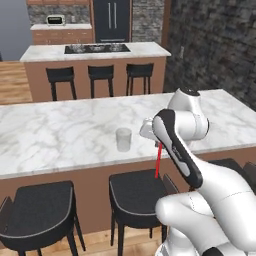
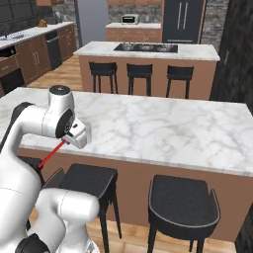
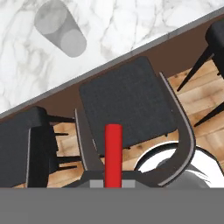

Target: Take a straw from the drawer in front and place it inside the glass cup on the dining counter.

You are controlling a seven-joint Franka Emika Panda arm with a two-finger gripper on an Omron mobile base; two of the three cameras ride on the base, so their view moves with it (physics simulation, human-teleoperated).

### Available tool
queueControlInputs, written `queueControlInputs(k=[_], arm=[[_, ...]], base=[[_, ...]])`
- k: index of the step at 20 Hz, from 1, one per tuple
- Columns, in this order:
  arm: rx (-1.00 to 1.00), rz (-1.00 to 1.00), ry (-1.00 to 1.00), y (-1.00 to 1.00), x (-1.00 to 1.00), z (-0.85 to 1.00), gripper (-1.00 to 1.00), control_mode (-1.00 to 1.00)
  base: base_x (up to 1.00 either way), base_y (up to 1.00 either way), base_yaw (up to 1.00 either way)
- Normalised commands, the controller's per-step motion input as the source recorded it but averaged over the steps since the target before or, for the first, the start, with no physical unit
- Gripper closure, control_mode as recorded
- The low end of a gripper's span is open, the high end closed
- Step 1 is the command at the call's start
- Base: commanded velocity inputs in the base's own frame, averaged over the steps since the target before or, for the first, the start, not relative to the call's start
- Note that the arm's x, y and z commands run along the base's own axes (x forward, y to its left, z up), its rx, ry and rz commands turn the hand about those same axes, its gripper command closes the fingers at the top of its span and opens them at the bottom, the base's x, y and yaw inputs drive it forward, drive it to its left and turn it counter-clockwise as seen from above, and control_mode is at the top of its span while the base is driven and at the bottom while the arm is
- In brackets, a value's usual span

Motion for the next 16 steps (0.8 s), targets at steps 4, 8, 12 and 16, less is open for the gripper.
queueControlInputs(k=[4, 8, 12, 16], arm=[[0.00, 0.00, 0.00, 0.00, 0.00, 0.00, 1.00, 1.00], [0.00, 0.00, 0.00, 0.00, 0.00, 0.00, 1.00, 1.00], [0.00, 0.00, 0.00, 0.00, 0.00, 0.00, 1.00, 1.00], [0.10, 0.04, 0.01, -0.08, 0.34, 0.08, 1.00, -1.00]], base=[[0.78, 0.00, 0.03], [0.62, 0.00, 0.00], [0.56, 0.00, 0.00], [0.12, 0.00, 0.00]])
